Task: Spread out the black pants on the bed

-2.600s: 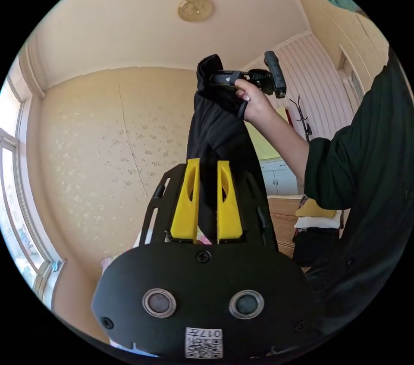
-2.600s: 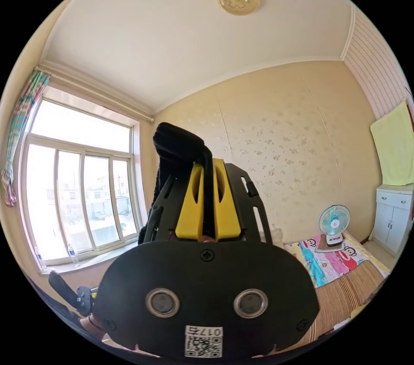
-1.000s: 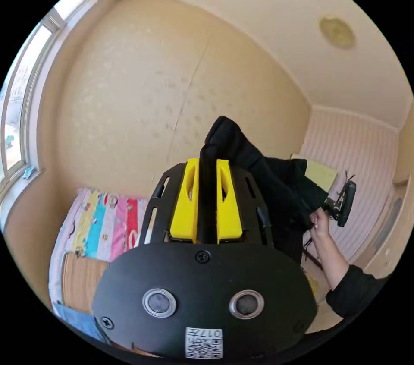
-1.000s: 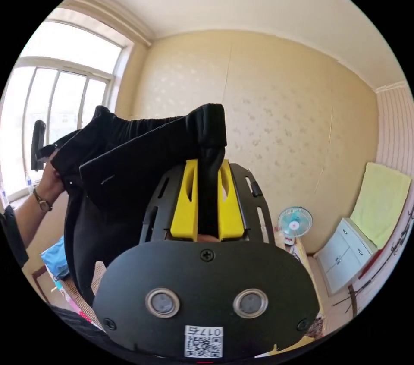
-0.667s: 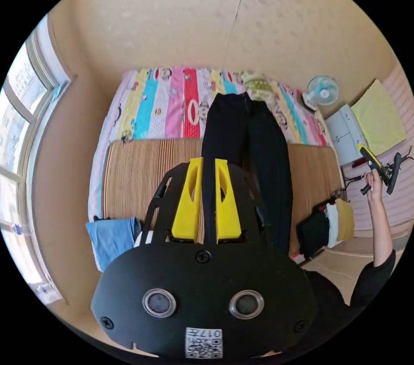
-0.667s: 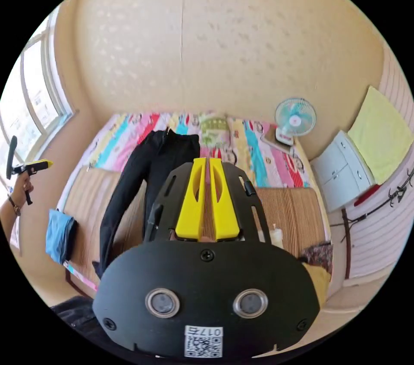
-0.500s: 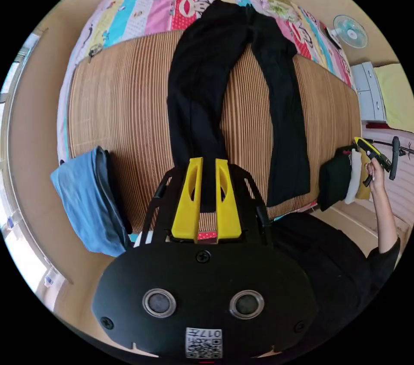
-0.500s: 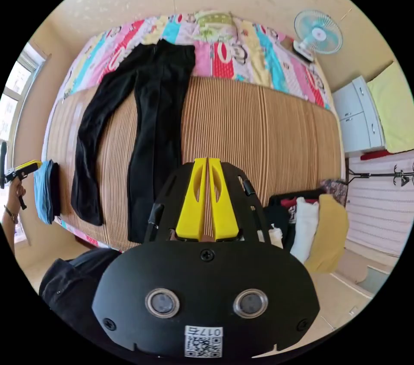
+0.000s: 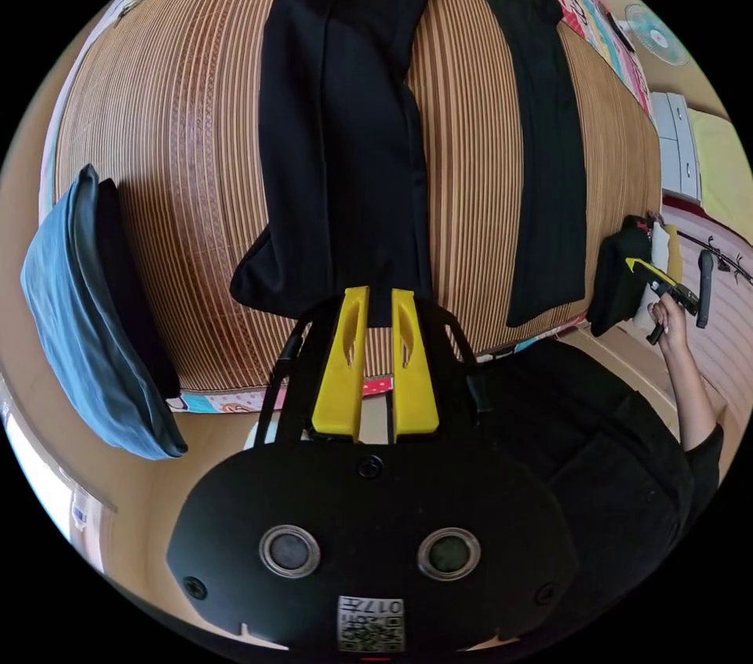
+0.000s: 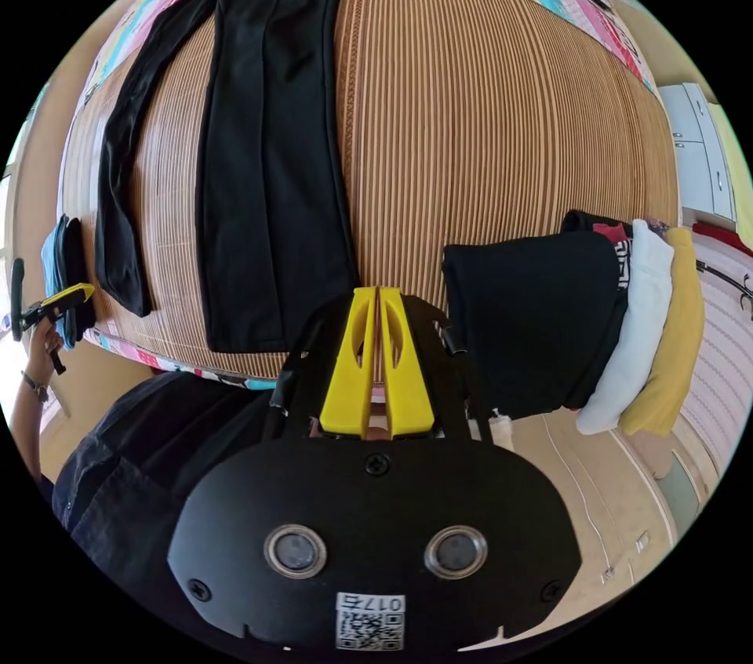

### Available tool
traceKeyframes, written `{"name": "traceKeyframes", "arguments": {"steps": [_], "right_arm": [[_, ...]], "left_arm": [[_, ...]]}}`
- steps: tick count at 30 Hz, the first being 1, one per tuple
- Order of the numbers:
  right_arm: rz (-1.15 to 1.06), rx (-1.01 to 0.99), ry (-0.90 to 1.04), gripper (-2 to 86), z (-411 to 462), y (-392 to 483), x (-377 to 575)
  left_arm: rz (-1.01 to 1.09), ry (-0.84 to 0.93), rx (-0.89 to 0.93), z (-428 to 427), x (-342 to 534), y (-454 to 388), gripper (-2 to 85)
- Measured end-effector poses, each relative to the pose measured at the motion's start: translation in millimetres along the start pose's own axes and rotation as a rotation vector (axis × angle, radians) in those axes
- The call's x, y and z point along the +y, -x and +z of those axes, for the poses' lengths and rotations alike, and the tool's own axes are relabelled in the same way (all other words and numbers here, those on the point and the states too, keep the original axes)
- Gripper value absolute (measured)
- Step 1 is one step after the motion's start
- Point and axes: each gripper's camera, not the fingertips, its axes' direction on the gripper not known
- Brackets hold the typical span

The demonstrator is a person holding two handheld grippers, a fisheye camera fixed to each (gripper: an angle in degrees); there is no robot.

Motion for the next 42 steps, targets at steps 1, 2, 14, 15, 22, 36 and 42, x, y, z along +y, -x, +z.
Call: {"name": "traceKeyframes", "arguments": {"steps": [1,2,14,15,22,36,42], "right_arm": [[-0.009,-0.002,-0.007,0.4,-9,1,-13],[-0.015,-0.001,-0.008,0.4,-13,2,-19],[-0.179,-0.002,0.12,1.9,-43,43,-124],[-0.197,-0.019,0.14,2.5,-45,47,-135],[-0.282,-0.134,0.227,5.5,-50,97,-204],[-0.383,-0.271,0.359,8.5,-13,212,-311],[-0.357,-0.283,0.384,8.5,-4,211,-320]], "left_arm": [[0.007,-0.004,-0.005,-11,-4,5,5.8],[0.015,-0.004,-0.012,-22,-8,9,5.8],[-0.092,0.005,0.038,-78,-8,106,6.4],[-0.106,0.001,0.047,-81,-7,114,6.6],[-0.127,0.011,0.093,-97,1,201,7.0],[-0.115,-0.162,0.236,-120,57,287,6.0],[-0.081,-0.237,0.25,-138,78,303,6.5]]}}
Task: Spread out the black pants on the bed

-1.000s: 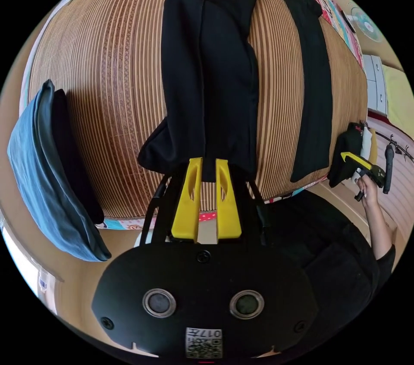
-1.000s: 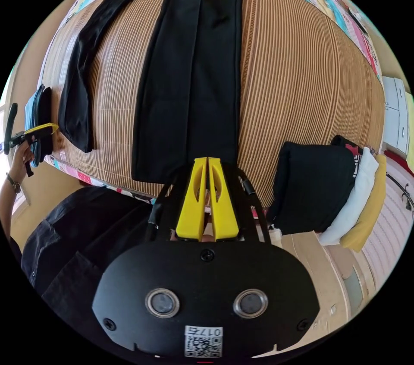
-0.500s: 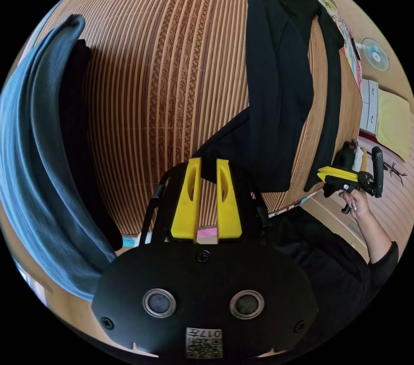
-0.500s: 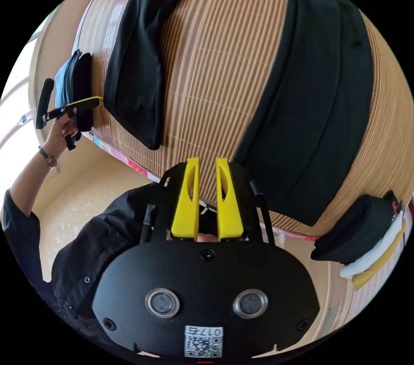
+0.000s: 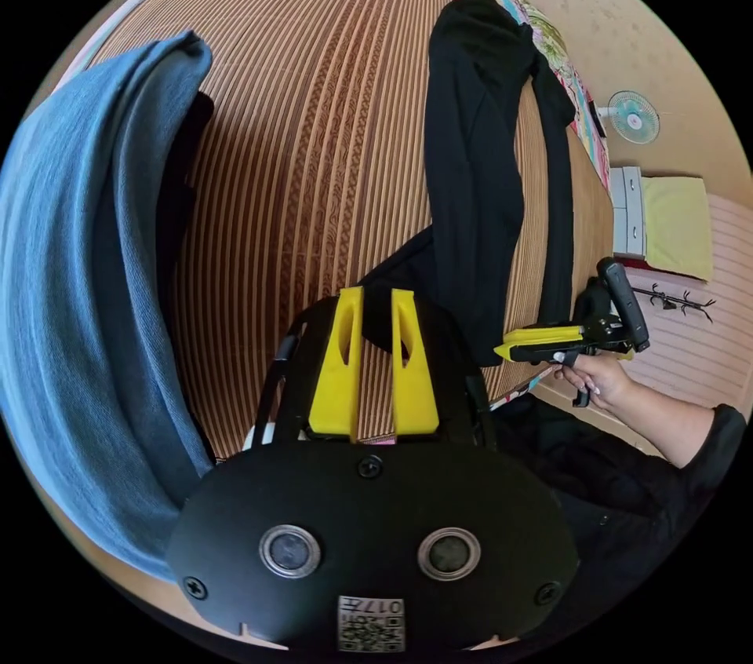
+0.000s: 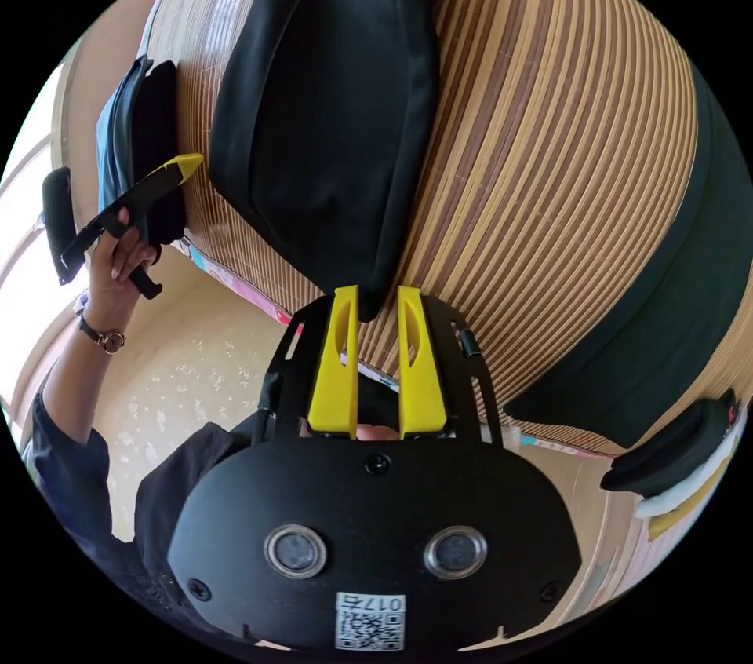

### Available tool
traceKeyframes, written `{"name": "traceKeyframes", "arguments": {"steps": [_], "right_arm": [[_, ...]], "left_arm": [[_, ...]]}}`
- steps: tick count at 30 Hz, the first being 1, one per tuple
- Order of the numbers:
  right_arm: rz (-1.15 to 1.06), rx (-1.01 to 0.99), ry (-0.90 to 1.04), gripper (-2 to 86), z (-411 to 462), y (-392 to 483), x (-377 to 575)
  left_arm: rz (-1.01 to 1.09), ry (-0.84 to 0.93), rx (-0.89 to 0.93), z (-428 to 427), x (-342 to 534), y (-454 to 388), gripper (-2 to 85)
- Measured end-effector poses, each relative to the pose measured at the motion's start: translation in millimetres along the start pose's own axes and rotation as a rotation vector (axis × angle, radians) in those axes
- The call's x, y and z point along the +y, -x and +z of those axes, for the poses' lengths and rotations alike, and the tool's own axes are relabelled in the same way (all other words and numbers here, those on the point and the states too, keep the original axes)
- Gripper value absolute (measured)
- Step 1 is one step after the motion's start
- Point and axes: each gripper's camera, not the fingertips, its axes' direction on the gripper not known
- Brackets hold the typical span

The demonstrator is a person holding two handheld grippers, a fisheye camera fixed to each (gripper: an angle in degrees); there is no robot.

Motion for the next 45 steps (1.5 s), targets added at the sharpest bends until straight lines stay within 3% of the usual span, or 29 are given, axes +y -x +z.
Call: {"name": "traceKeyframes", "arguments": {"steps": [45], "right_arm": [[0.086,-0.106,0.051,3.6,16,-98,28]], "left_arm": [[0.081,0.214,-0.138,70,42,55,4.7]]}}
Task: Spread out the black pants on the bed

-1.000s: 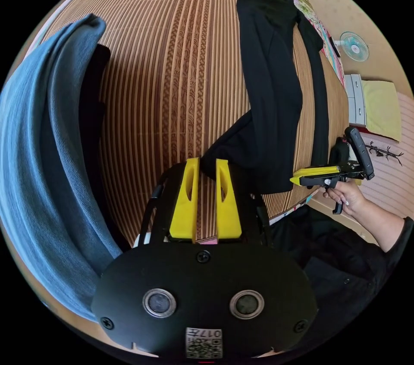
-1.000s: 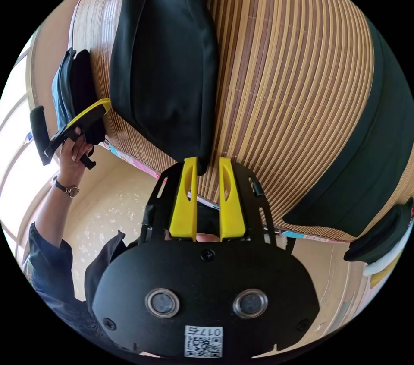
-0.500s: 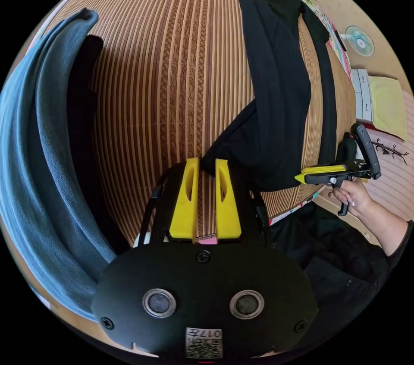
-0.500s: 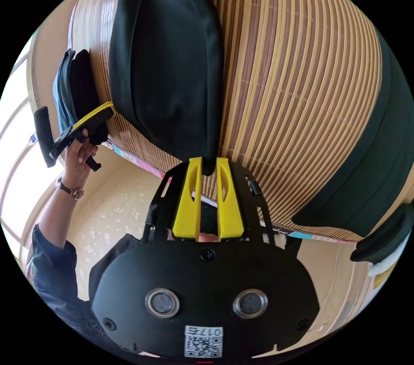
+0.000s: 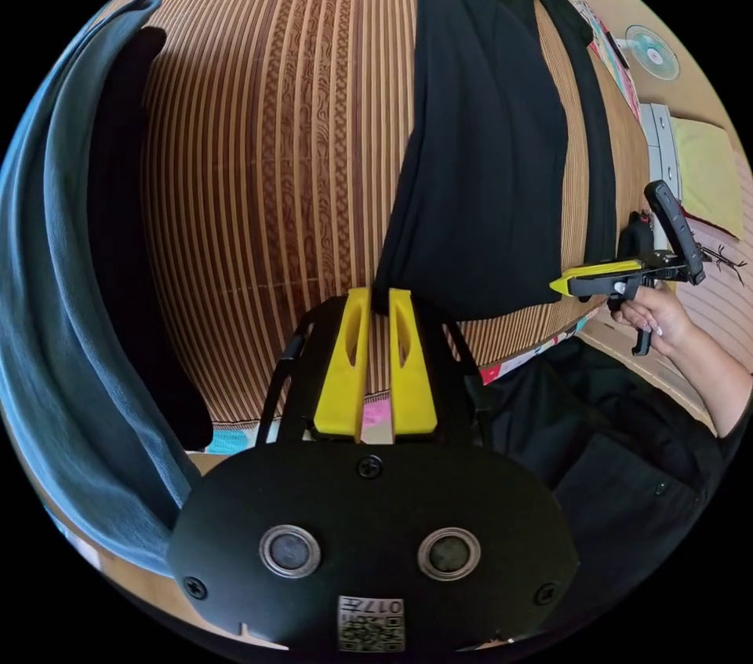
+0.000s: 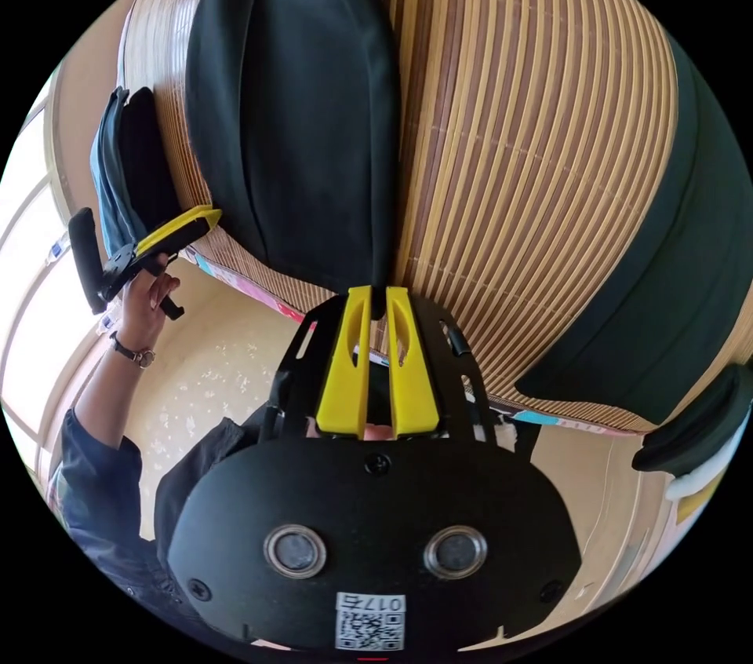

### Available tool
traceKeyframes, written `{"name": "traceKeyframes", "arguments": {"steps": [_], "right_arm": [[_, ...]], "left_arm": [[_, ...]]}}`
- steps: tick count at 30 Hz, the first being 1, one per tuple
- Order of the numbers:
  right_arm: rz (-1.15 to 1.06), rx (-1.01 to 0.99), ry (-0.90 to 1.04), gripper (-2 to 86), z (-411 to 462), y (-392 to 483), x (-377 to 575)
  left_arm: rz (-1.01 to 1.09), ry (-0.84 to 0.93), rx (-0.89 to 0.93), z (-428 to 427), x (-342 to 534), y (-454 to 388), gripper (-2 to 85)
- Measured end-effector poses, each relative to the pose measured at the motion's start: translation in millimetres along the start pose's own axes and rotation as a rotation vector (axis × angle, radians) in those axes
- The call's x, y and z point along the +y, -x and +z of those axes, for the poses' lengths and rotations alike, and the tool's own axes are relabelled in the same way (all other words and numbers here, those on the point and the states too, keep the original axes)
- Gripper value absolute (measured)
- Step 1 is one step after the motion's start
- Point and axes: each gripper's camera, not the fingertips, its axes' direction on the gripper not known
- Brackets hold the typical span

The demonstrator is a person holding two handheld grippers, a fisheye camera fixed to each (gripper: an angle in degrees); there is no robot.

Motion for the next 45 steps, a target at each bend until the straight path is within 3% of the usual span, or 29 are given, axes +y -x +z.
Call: {"name": "traceKeyframes", "arguments": {"steps": [14,27,31,34,36,39,45], "right_arm": [[-0.138,-0.053,0.092,2.9,37,-26,67],[-0.214,0.081,0.181,4.5,97,-8,121],[-0.226,0.062,0.134,6.1,87,-20,145],[-0.2,0.048,0.021,6.6,64,-49,175],[-0.146,0.036,-0.071,6.9,48,-76,197],[0.023,0.039,-0.236,7.5,24,-137,243],[0.415,0.081,-0.41,9.8,15,-252,336]], "left_arm": [[-0.236,-0.134,0.3,48,43,17,3.2],[-0.317,-0.047,0.184,103,13,-13,5.2],[-0.352,-0.099,0.147,102,12,-23,5.7],[-0.445,-0.244,0.114,85,19,-36,5.9],[-0.409,-0.37,0.152,71,16,-57,6.0],[-0.256,-0.395,0.186,69,-17,-111,6.5],[0.124,-0.184,0.281,138,-109,-250,7.0]]}}
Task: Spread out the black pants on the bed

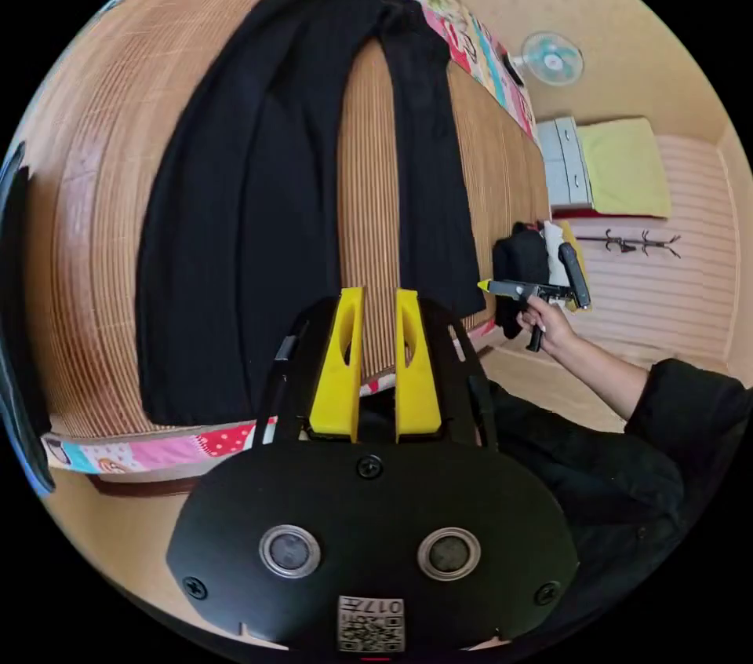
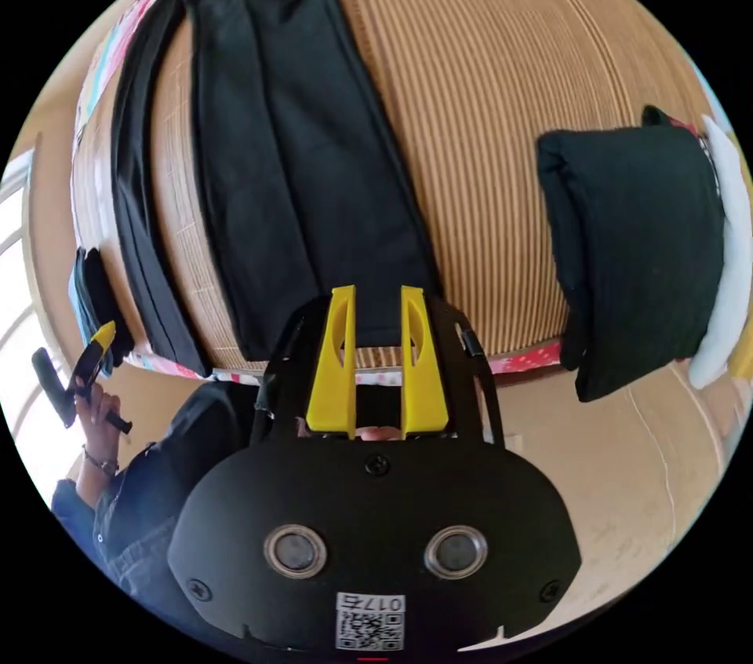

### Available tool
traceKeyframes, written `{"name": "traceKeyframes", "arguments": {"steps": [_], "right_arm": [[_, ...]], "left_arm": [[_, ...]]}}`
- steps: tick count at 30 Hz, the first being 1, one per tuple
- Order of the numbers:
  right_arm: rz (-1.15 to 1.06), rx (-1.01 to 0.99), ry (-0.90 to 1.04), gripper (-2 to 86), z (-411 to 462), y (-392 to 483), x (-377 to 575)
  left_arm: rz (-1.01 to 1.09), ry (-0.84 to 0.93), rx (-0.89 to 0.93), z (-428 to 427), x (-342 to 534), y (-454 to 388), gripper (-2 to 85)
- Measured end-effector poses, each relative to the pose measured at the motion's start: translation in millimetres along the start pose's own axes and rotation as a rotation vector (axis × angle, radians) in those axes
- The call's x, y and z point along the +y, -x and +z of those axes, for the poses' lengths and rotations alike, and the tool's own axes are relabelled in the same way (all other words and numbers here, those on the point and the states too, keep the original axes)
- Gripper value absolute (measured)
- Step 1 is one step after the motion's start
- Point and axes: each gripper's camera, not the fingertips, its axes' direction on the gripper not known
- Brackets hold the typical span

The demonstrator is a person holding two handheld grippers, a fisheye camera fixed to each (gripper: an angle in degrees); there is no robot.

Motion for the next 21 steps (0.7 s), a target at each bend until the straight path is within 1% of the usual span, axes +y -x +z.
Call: {"name": "traceKeyframes", "arguments": {"steps": [2,3,7,9,11,14,16,18,21], "right_arm": [[0.043,-0.002,-0.009,10.5,1,-26,12],[0.05,-0.027,-0.004,10.7,4,-40,19],[0.017,-0.105,0.029,10.6,21,-65,44],[-0.007,-0.113,0.021,10.0,25,-70,57],[-0.022,-0.111,0.007,9.0,25,-76,68],[-0.064,-0.147,-0.003,6.5,23,-89,87],[-0.088,-0.256,0.008,4.5,24,-103,103],[-0.104,-0.286,0.008,3.9,25,-114,117],[-0.141,-0.275,0.037,3.4,26,-128,140]], "left_arm": [[0.056,0.108,-0.033,54,-25,-28,7.1],[0.064,0.133,-0.039,67,-30,-33,7.1],[0.062,0.261,-0.092,139,-55,-58,7.4],[0.056,0.328,-0.141,165,-60,-65,7.4],[0.083,0.413,-0.259,194,-60,-73,7.1],[0.106,0.412,-0.311,211,-59,-80,5.3],[0.057,0.433,-0.278,220,-61,-76,2.6],[0.035,0.471,-0.253,230,-60,-75,1.3],[0.143,0.547,-0.306,248,-51,-90,0.5]]}}
